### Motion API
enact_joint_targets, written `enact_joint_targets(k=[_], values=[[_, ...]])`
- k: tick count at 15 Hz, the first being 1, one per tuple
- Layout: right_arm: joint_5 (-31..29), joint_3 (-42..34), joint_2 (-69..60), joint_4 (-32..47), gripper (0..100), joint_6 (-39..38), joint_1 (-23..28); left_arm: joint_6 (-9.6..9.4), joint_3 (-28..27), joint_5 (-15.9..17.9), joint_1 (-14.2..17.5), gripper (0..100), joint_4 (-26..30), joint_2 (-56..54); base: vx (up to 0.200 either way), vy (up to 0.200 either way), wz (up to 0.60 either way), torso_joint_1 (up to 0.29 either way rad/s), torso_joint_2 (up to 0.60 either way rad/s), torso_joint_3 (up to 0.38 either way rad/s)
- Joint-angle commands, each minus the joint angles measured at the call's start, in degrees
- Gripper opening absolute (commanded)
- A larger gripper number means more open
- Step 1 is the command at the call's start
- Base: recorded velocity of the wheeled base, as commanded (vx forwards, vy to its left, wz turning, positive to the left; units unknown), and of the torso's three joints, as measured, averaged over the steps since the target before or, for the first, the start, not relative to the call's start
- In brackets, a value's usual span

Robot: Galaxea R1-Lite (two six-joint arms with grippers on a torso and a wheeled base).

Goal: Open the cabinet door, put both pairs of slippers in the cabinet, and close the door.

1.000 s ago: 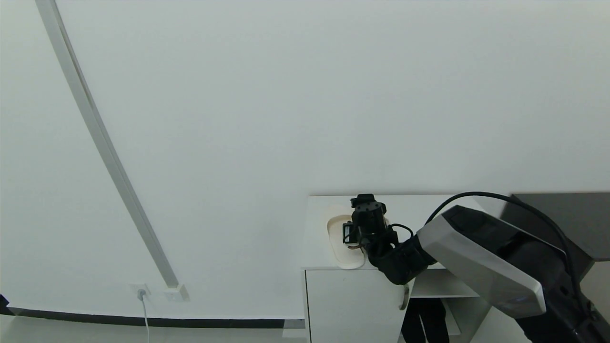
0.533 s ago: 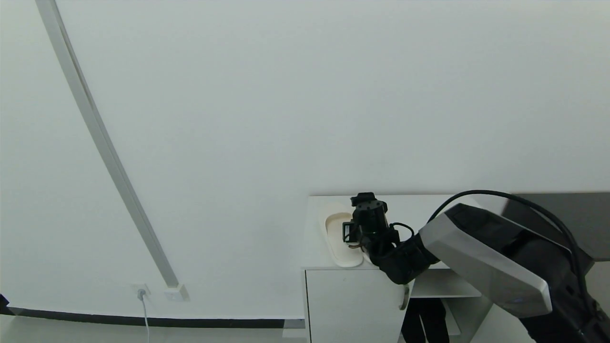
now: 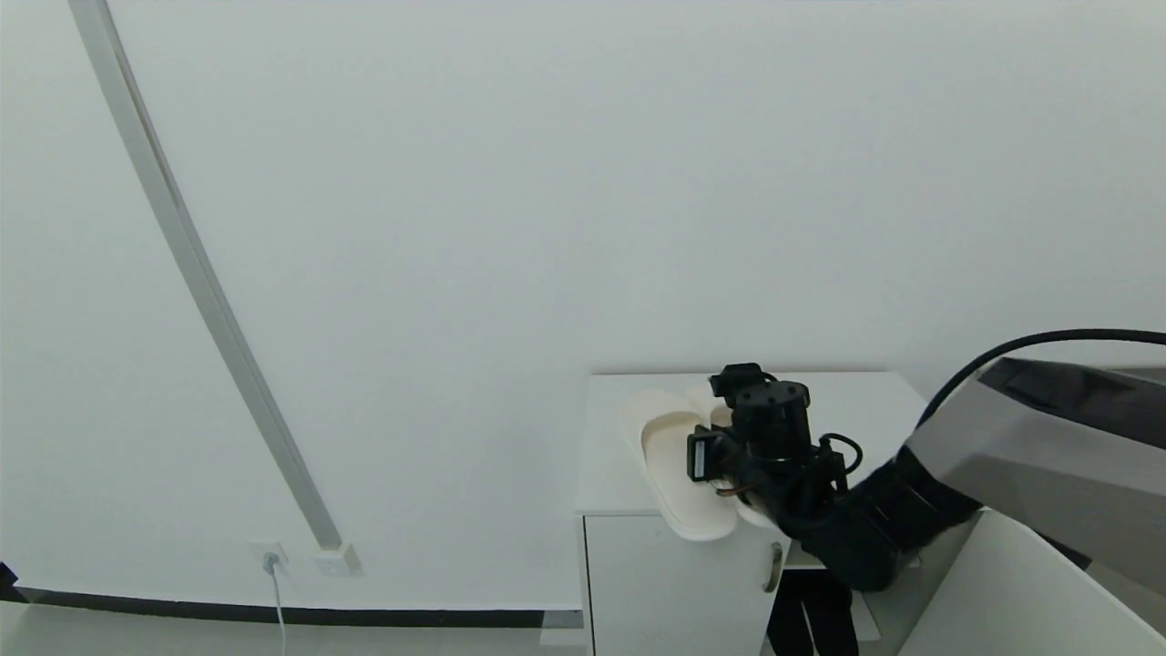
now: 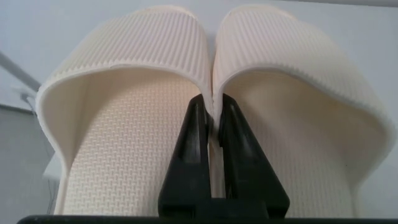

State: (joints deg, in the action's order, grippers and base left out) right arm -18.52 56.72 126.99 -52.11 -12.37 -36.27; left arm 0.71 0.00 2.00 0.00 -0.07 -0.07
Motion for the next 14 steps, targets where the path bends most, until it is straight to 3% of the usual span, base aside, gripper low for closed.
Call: enact_joint_targets(k=[1, 4, 9, 14], values=[[0.9, -15.7, -13.5, -6.2, 0, 0.9, -4.3, 0.00, 0.0, 0.0, 0.0, 0, 0.0, 0.1, 0.000, 0.000, 0.00, 0.000, 0.00, 0.000], [1.5, -23.6, -22.4, -6.5, 0, 0.9, -9.3, 0.08, 0.0, -0.1, 0.0, 0, 0.0, 0.1, 0.000, 0.000, 0.00, 0.000, 0.00, 0.000], [1.5, -23.8, -22.1, -6.4, 0, 0.9, -10.3, 0.08, 0.0, 0.0, 0.0, 0, 0.0, 0.1, 0.000, 0.000, 0.00, 0.000, 0.00, 0.000], [1.2, -24.2, -20.7, -6.5, 0, 0.9, -10.9, 0.17, 0.0, 0.0, 0.0, 0, 0.0, 0.1, -0.200, 0.000, 0.00, 0.005, 0.00, 0.001]])
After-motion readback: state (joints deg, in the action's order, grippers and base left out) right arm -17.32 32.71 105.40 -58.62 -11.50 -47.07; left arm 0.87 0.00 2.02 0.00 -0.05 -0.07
